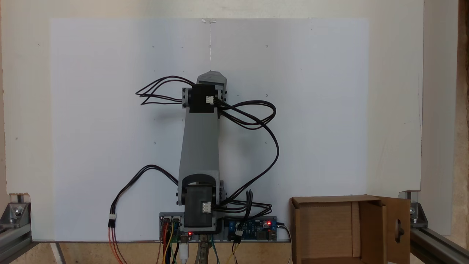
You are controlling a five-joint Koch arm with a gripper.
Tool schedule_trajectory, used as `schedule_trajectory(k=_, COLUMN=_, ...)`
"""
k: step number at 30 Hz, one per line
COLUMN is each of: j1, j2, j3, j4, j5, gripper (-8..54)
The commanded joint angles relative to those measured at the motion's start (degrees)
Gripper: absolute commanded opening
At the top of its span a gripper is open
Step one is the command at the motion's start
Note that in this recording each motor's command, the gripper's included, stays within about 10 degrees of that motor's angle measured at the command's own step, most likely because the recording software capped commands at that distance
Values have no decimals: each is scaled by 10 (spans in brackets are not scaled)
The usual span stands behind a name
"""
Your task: Grasp a green dice and put it in the bin.
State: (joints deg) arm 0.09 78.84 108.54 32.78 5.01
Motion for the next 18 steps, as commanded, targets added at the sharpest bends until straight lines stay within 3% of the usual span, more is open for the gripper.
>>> schedule_trajectory(k=1, j1=0, j2=3, j3=-11, j4=-4, j5=23, gripper=413)
schedule_trajectory(k=11, j1=-7, j2=-4, j3=-11, j4=-6, j5=23, gripper=384)
schedule_trajectory(k=15, j1=-11, j2=-4, j3=-11, j4=-7, j5=23, gripper=352)
schedule_trajectory(k=18, j1=-11, j2=-4, j3=-11, j4=-7, j5=23, gripper=286)
